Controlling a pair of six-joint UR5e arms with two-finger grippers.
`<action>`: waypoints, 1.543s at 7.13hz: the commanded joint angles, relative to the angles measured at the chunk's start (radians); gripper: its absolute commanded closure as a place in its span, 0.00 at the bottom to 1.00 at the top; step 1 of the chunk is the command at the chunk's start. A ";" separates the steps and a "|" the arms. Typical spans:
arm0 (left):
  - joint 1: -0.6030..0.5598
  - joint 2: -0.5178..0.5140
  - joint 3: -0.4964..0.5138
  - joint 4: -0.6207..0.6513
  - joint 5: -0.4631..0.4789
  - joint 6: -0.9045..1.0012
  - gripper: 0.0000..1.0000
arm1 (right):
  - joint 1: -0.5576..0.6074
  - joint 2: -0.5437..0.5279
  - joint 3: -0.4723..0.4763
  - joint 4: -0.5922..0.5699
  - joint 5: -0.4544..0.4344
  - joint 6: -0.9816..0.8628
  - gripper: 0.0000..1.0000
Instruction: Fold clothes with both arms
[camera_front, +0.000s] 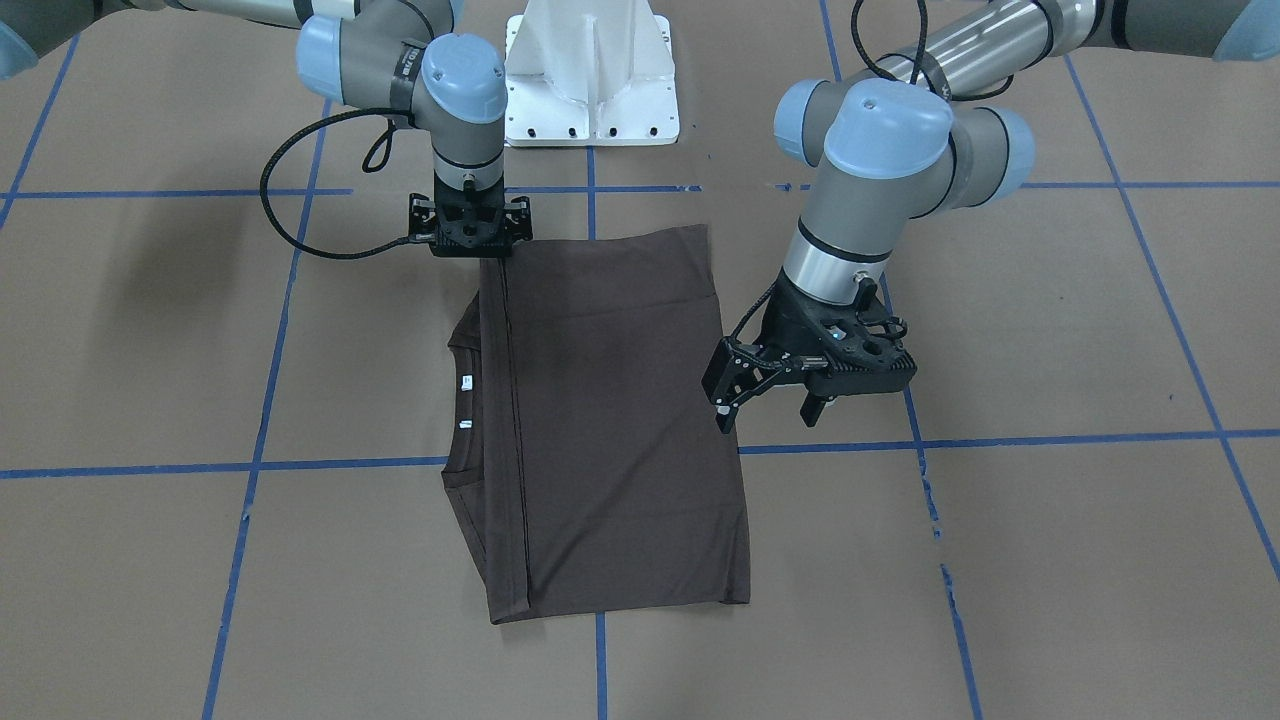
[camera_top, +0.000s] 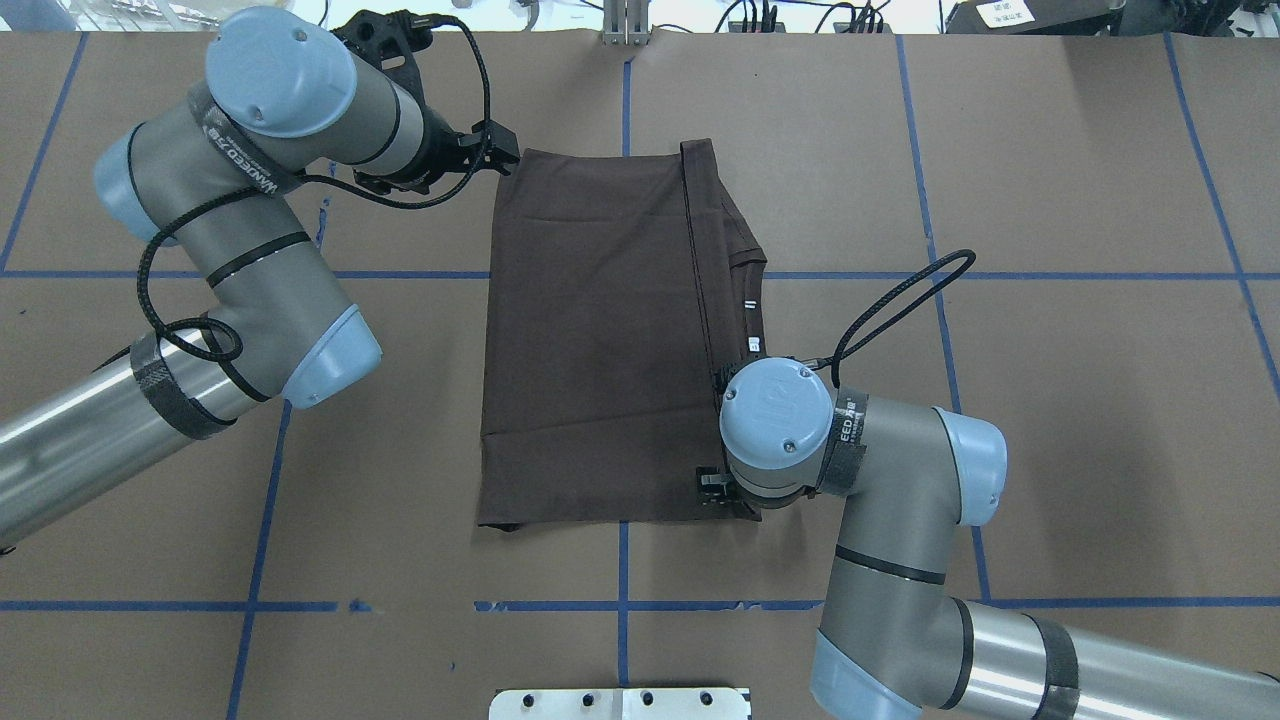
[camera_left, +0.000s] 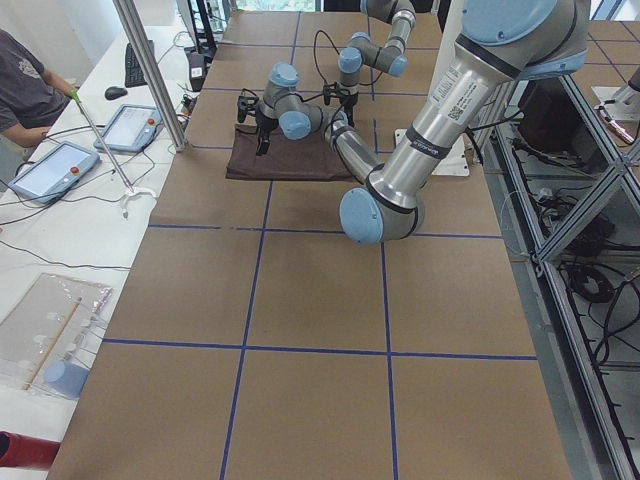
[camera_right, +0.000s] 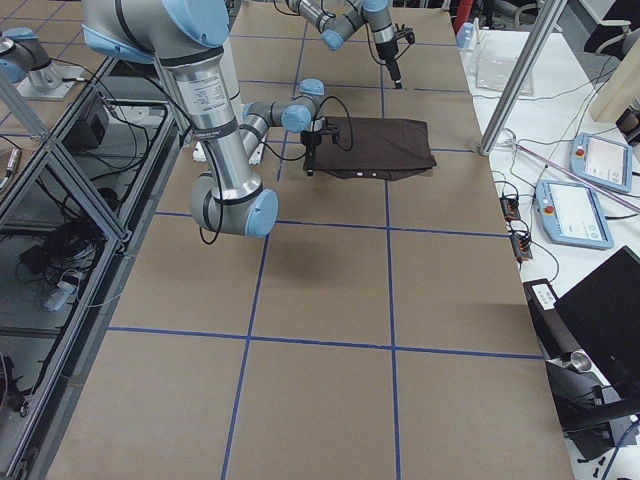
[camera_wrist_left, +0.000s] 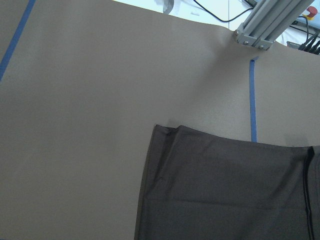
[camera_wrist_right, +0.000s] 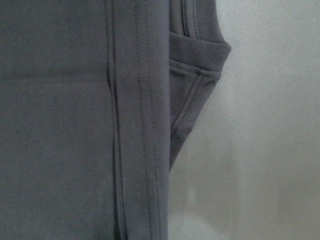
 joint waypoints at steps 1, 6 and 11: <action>0.006 -0.001 0.001 -0.003 0.000 -0.003 0.00 | -0.001 0.000 0.001 -0.027 0.001 -0.002 0.00; 0.012 -0.008 -0.003 -0.003 0.000 -0.008 0.00 | 0.020 -0.012 0.021 -0.119 0.001 -0.003 0.00; 0.017 -0.015 -0.019 -0.003 0.000 -0.009 0.00 | 0.069 -0.032 0.056 -0.147 0.001 -0.017 0.00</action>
